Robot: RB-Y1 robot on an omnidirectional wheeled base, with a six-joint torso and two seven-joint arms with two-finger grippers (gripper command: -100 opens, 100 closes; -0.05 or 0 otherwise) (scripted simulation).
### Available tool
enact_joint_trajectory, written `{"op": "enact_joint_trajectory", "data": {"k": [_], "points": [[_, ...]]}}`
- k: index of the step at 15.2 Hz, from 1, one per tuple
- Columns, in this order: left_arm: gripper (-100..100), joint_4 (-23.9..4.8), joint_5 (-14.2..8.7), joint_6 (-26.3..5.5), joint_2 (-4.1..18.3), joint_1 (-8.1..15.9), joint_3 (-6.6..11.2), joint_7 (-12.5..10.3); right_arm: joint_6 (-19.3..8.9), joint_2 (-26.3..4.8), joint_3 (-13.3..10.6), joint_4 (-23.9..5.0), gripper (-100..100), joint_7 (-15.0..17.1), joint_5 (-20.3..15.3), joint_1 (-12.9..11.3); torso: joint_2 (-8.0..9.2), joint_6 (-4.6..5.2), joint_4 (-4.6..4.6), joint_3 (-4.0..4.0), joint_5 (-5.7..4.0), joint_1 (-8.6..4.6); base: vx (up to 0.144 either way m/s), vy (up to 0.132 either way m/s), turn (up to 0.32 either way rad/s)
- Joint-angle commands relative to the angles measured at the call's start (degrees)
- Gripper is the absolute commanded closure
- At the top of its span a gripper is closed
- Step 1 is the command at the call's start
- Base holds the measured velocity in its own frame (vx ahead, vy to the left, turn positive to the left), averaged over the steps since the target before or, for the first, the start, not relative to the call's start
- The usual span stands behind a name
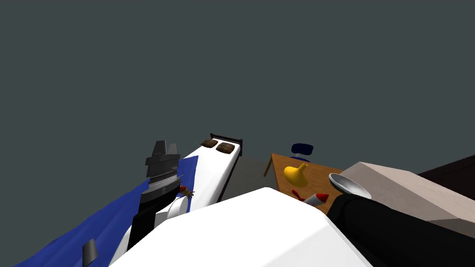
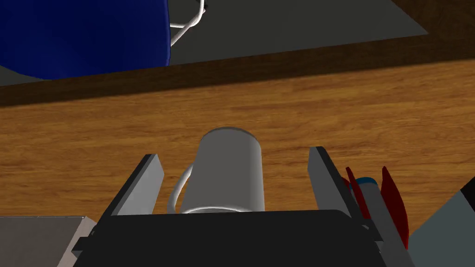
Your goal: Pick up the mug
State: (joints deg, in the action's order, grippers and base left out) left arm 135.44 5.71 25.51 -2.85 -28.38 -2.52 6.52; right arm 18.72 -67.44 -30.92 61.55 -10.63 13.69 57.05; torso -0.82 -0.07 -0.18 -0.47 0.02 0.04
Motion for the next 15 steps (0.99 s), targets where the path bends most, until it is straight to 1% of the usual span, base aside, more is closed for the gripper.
{"op": "enact_joint_trajectory", "data": {"k": [1, 2, 3, 4, 6, 7, 8, 9, 12, 13, 14, 15], "points": [[0, 0.0, 0.0, 0.0, 0.0, 0.0, 0.0, 0.0, -0.6, -1.5, -1.0, -2.2, -100, -0.4, 1.1, -0.9, 0.0, 0.0, 0.0, 0.0, 0.0, 0.0, 0.208, -0.02, 0.13], [0, 0.0, 0.0, 0.0, 0.0, 0.0, 0.0, 0.0, -0.6, -1.5, -1.0, -2.2, -100, -0.4, 1.1, -0.9, -0.05, 0.0, 0.0, -0.02, 0.01, -0.01, 0.183, -0.041, 0.093], [0, 0.0, 0.0, 0.0, 0.0, 0.0, 0.0, 0.0, -0.6, -1.7, -1.5, -2.9, -100, -0.6, 1.6, -1.4, 0.0, 0.01, 0.0, 0.0, -0.01, -0.05, 0.135, -0.052, 0.085], [0, 0.0, 0.0, 0.0, 0.0, 0.0, 0.0, 0.0, -0.6, -1.0, -2.7, -3.4, -100, -0.9, 2.3, -2.9, 0.12, 0.03, 0.02, 0.06, -0.02, -0.09, 0.133, -0.073, 0.128], [0, 0.0, 0.0, 0.0, 0.0, 0.0, 0.01, 0.0, -0.5, 1.1, -4.0, -3.1, -100, -1.1, 2.9, -4.7, 0.21, 0.03, 0.06, 0.13, -0.08, -0.26, 0.117, -0.123, 0.061], [0, 0.0, 0.0, 0.0, 0.0, 0.0, 0.01, 0.0, -0.5, 1.4, -4.2, -3.0, -100, -1.1, 3.0, -4.9, 0.32, 0.06, 0.08, 0.19, -0.11, -0.38, 0.032, -0.152, -0.006], [0, 0.0, 0.0, 0.0, 0.0, 0.0, 0.01, 0.0, -0.4, 0.5, -3.6, -3.1, -100, -1.0, 2.8, -4.1, 0.53, 0.08, 0.12, 0.3, -0.13, -0.45, 0.007, -0.089, 0.004], [0, 0.0, 0.0, 0.0, 0.0, 0.0, 0.01, 0.0, -0.9, 2.4, -3.6, -4.2, -100, -1.2, 2.0, -5.3, 0.68, 0.08, 0.15, 0.39, -0.1, -0.34, 0.002, -0.047, 0.034], [0, 0.0, 0.0, 0.0, 0.0, 0.0, 0.0, 0.0, -1.7, 4.8, -3.4, -5.8, -100, -1.4, 0.8, -6.8, 0.91, 0.09, 0.21, 0.53, -0.05, -0.06, -0.017, -0.033, 0.045], [0, 0.0, 0.0, 0.0, 0.0, 0.0, 0.0, 0.0, -1.2, 3.8, -3.8, -5.6, -100, -1.0, 1.2, -6.6, 0.96, 0.1, 0.22, 0.56, -0.03, -0.01, -0.014, -0.015, 0.014], [0, 0.0, 0.0, 0.0, 0.0, 0.0, 0.0, 0.0, -1.3, 4.0, -3.8, -5.6, 100, -1.1, 1.1, -6.6, 0.96, 0.1, 0.22, 0.56, -0.01, 0.04, -0.004, -0.007, 0.001], [0, 0.0, 0.0, 0.0, 0.0, 0.0, 0.0, 0.0, -1.3, 4.0, -3.8, -5.6, 100, -1.1, 1.1, -6.6, 0.94, 0.1, 0.22, 0.55, 0.0, 0.08, 0.0, 0.0, 0.0]]}}
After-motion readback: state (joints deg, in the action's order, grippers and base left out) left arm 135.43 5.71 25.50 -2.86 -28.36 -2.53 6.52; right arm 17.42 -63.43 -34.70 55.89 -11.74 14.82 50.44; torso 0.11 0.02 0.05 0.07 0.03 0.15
